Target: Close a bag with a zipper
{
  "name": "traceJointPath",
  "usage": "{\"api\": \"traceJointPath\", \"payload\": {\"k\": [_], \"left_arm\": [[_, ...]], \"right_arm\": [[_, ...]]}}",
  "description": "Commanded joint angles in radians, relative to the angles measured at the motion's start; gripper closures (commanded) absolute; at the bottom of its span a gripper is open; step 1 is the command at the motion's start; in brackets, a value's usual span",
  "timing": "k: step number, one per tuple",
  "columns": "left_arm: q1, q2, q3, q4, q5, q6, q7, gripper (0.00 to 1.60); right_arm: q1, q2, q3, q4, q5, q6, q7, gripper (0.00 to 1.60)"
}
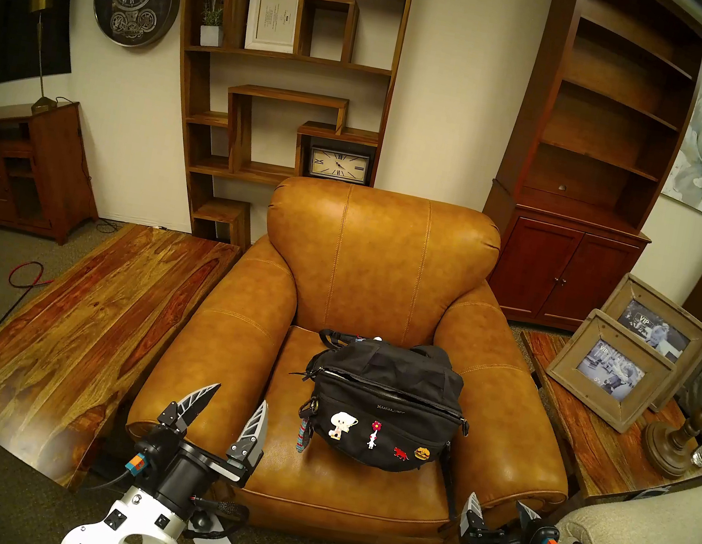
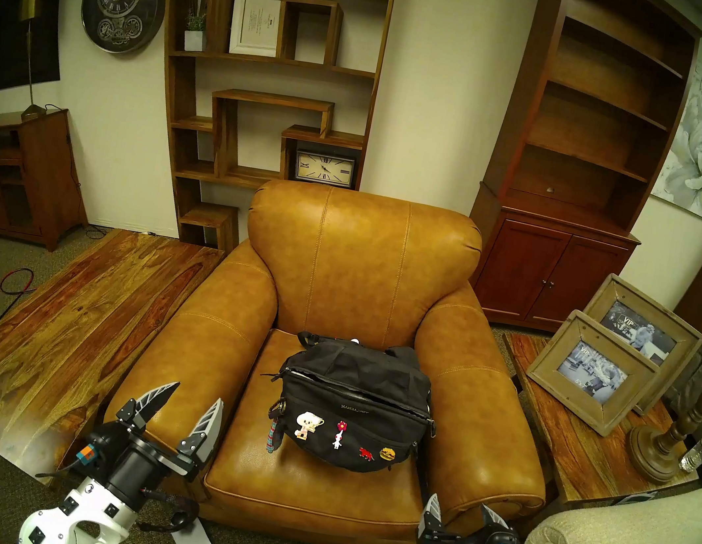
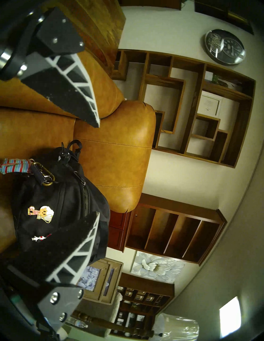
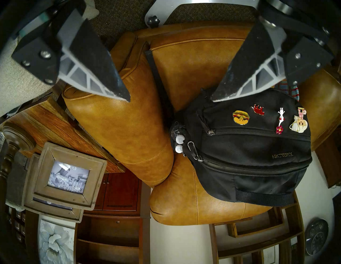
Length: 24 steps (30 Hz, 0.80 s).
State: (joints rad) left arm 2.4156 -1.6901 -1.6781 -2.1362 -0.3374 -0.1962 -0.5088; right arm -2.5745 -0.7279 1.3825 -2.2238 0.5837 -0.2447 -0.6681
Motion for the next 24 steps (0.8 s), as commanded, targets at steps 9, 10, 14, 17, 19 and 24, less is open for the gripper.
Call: {"api": "traceJointPath", "payload": {"k": [9,10,14,17,19,24], "left_arm": [[-0.196,0.078,0.022,0.089,-0.231,0.247,-0.027,0.00],[-0.216,0.079,0.025,0.099,-0.223,0.258,-0.016,0.00],[-0.255,0.093,0.041,0.106,-0.183,0.294,0.037,0.00],[-0.292,0.103,0.049,0.121,-0.177,0.335,0.077,0.00],[-0.315,0.118,0.055,0.128,-0.166,0.358,0.092,0.00],[-0.376,0.153,0.068,0.168,-0.171,0.416,0.084,0.00]], "right_arm": [[0.000,0.000,0.001,-0.010,0.000,-0.003,-0.002,0.00],[0.000,0.000,0.001,-0.010,0.000,-0.003,-0.002,0.00],[0.001,0.000,0.000,-0.009,0.000,-0.003,-0.002,0.00],[0.002,0.000,0.000,-0.009,0.000,-0.003,-0.002,0.00],[0.002,0.000,-0.001,-0.009,0.000,-0.003,-0.002,0.00],[0.002,0.000,-0.001,-0.009,0.000,-0.003,-0.002,0.00]]}}
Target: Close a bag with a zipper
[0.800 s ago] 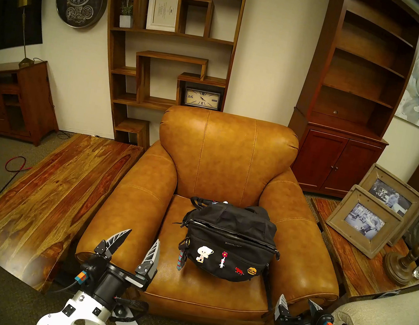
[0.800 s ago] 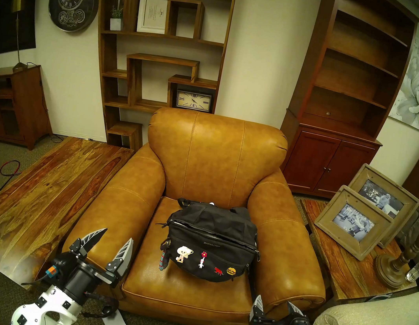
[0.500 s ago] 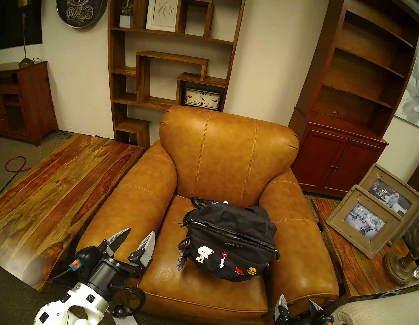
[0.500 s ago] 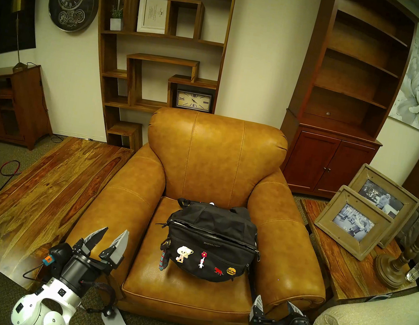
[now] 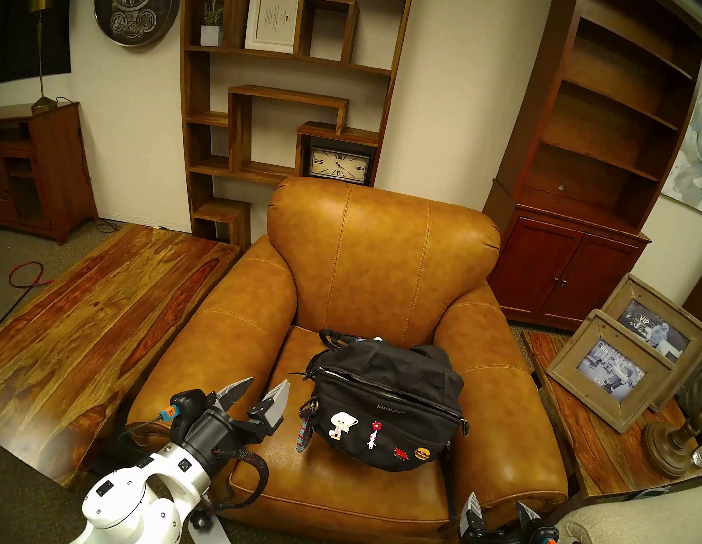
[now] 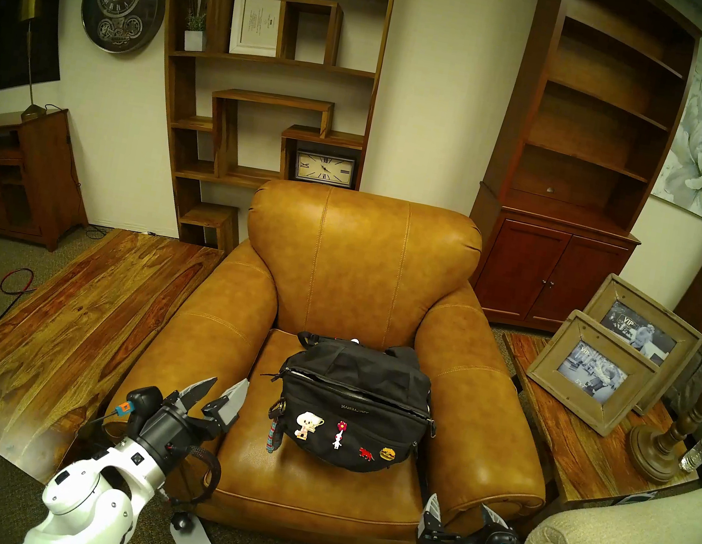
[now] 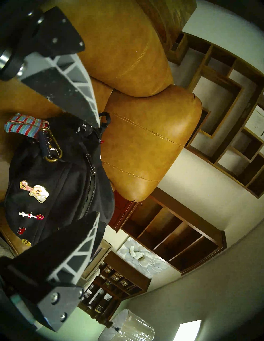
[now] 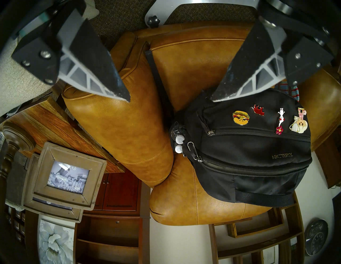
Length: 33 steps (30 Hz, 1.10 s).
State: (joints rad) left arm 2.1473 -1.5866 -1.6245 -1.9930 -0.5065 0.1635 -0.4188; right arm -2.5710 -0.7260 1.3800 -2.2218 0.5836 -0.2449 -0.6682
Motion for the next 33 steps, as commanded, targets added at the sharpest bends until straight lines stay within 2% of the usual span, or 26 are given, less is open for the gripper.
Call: {"api": "traceJointPath", "payload": {"k": [1,8,20,25,33], "left_arm": [[-0.117,0.058,0.015,0.031,-0.005,0.066,-0.014,0.00],[-0.203,0.095,0.003,0.127,-0.054,0.116,-0.079,0.00],[-0.333,0.124,0.034,0.301,-0.082,0.140,-0.166,0.00],[-0.393,0.144,0.052,0.373,-0.095,0.158,-0.228,0.00],[-0.423,0.149,0.083,0.415,-0.083,0.142,-0.276,0.00]], "right_arm": [[-0.002,-0.002,0.002,-0.011,0.000,-0.003,-0.002,0.00],[-0.002,-0.001,0.002,-0.011,0.001,-0.003,-0.002,0.00],[-0.002,-0.001,0.002,-0.012,0.001,-0.003,-0.003,0.00],[-0.003,0.000,0.002,-0.012,0.001,-0.003,-0.003,0.00],[-0.003,0.000,0.002,-0.013,0.001,-0.003,-0.004,0.00]]}}
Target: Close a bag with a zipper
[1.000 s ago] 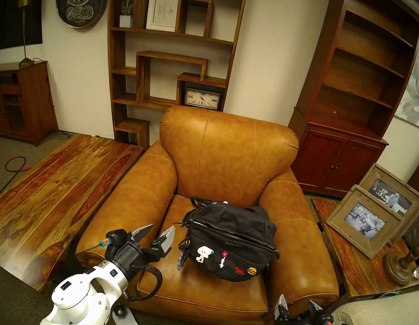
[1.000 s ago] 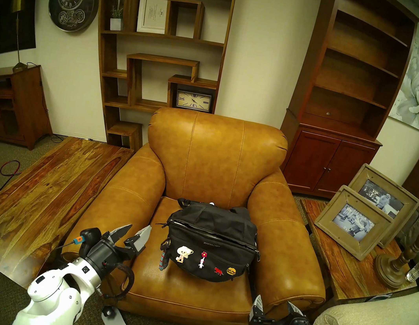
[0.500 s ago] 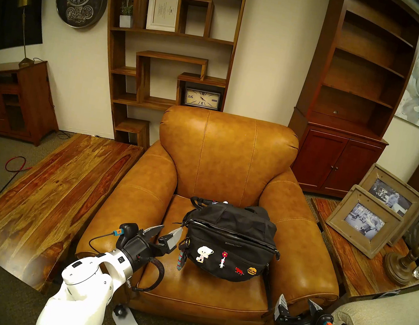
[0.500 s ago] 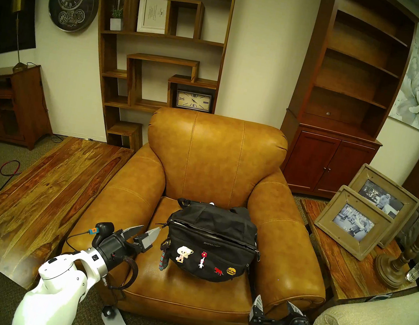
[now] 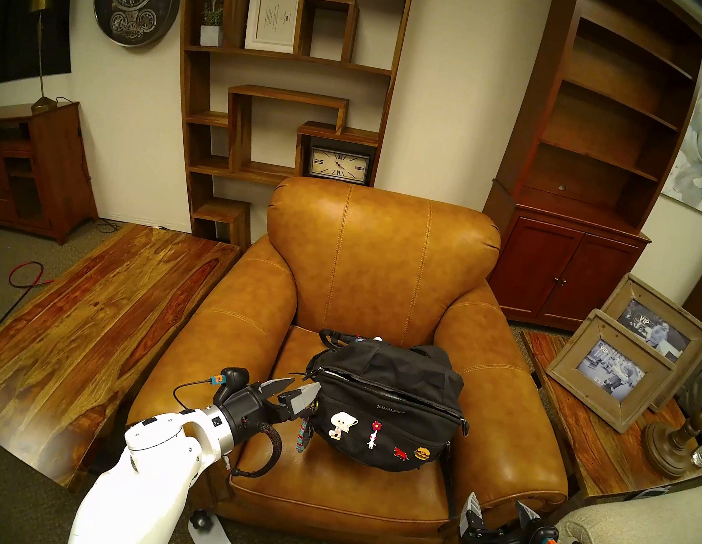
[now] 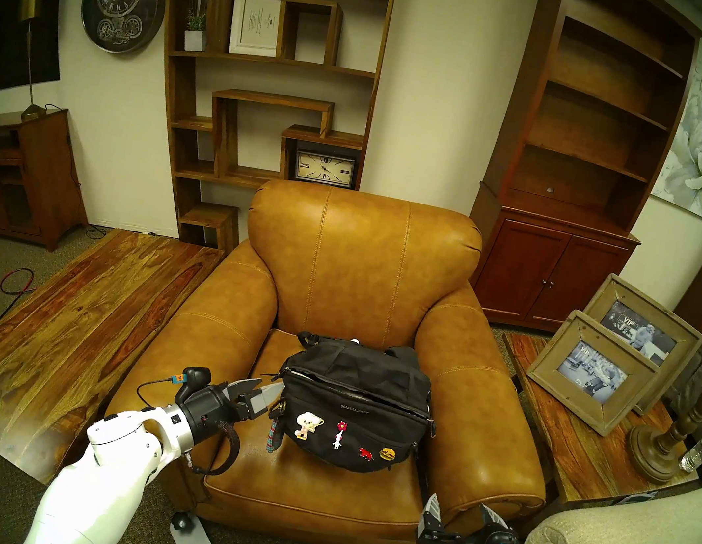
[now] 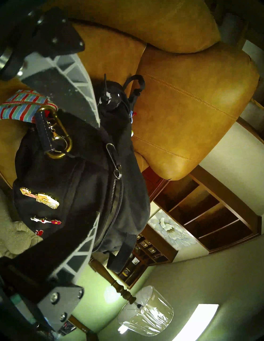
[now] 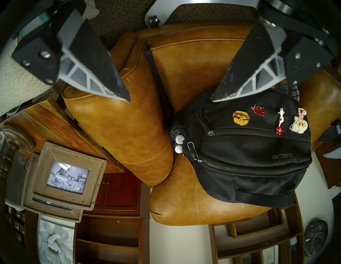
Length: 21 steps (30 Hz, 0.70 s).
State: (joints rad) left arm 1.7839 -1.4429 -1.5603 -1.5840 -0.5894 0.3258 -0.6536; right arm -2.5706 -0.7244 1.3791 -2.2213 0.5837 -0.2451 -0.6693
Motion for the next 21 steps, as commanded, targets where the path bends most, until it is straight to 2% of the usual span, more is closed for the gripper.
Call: {"api": "traceJointPath", "payload": {"k": [1,7,21], "left_arm": [[-0.064,0.005,0.023,0.011,0.003,-0.024,-0.041,0.00],[-0.081,0.003,0.036,0.035,0.005,-0.029,-0.040,0.00],[-0.031,0.017,0.053,0.020,0.010,-0.027,-0.031,0.00]], "right_arm": [[-0.004,-0.002,0.003,-0.013,0.001,-0.003,-0.003,0.00],[-0.004,-0.001,0.003,-0.014,0.002,-0.003,-0.003,0.00],[-0.005,0.000,0.003,-0.014,0.002,-0.003,-0.004,0.00]]}}
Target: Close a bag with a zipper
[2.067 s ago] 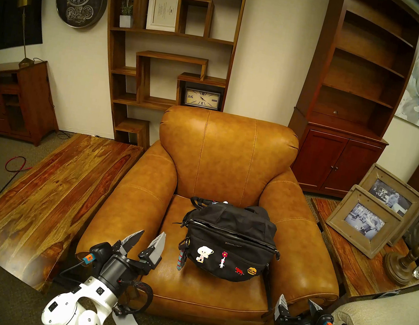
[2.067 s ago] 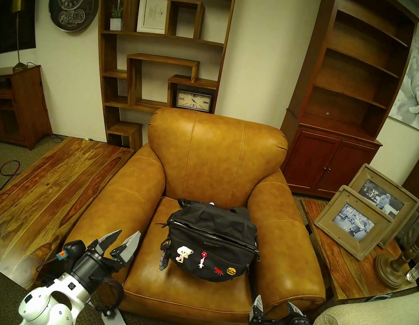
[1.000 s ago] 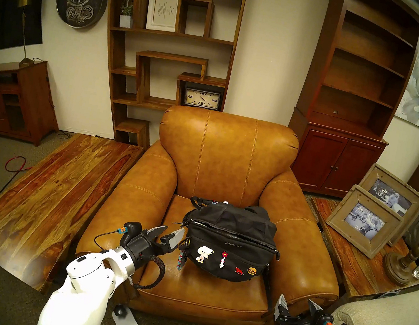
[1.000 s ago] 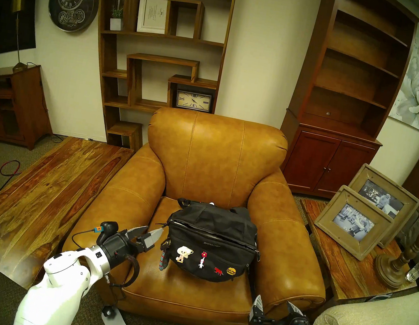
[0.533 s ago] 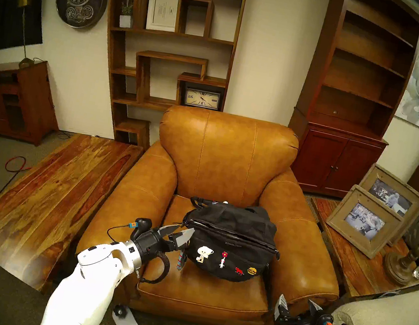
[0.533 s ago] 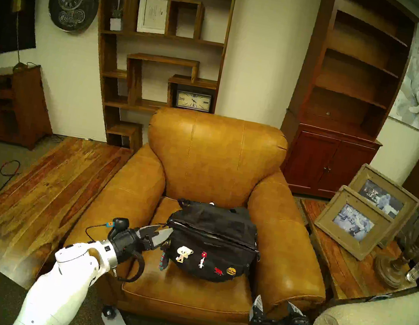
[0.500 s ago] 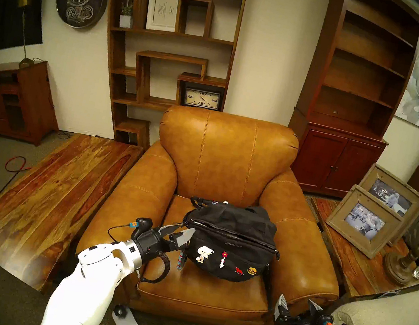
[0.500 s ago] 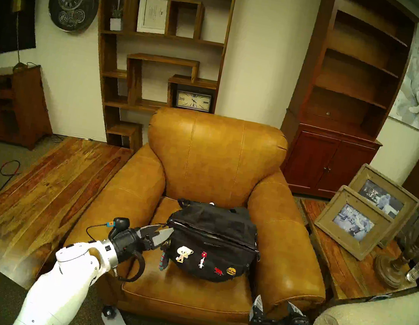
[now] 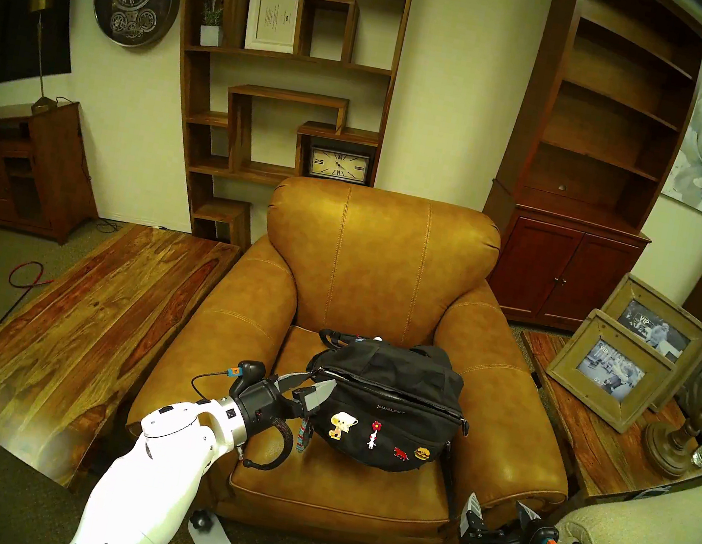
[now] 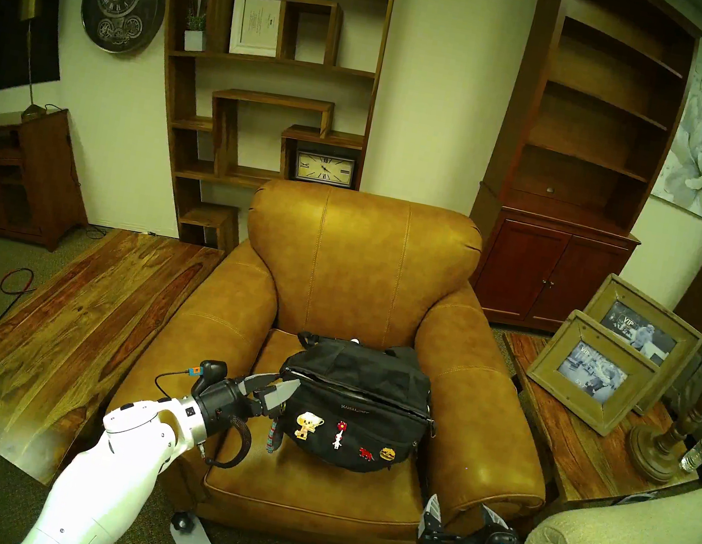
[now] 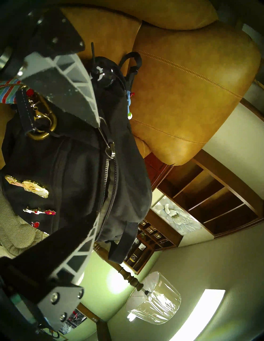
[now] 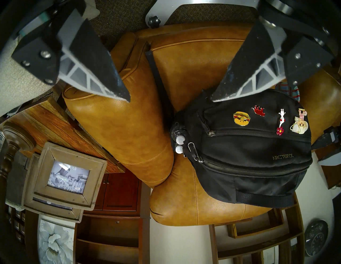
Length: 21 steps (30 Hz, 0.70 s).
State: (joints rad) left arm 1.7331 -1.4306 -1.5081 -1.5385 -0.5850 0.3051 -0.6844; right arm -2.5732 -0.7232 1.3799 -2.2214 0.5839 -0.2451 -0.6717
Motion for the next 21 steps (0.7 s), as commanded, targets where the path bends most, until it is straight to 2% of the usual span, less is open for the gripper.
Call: {"api": "traceJointPath", "payload": {"k": [1,9,14,21], "left_arm": [[0.022,0.005,0.000,-0.023,0.010,-0.007,0.009,0.00],[0.038,0.002,-0.010,-0.041,0.003,-0.031,0.000,0.00],[0.003,-0.021,-0.010,-0.011,0.012,-0.053,0.025,0.00],[-0.042,-0.034,0.012,0.017,0.016,-0.048,0.043,0.00]], "right_arm": [[-0.002,-0.002,0.003,-0.014,0.002,-0.003,-0.002,0.00],[-0.002,-0.001,0.002,-0.014,0.002,-0.003,-0.002,0.00],[-0.002,-0.001,0.002,-0.014,0.002,-0.004,-0.002,0.00],[-0.001,-0.001,0.002,-0.014,0.002,-0.004,-0.002,0.00]]}}
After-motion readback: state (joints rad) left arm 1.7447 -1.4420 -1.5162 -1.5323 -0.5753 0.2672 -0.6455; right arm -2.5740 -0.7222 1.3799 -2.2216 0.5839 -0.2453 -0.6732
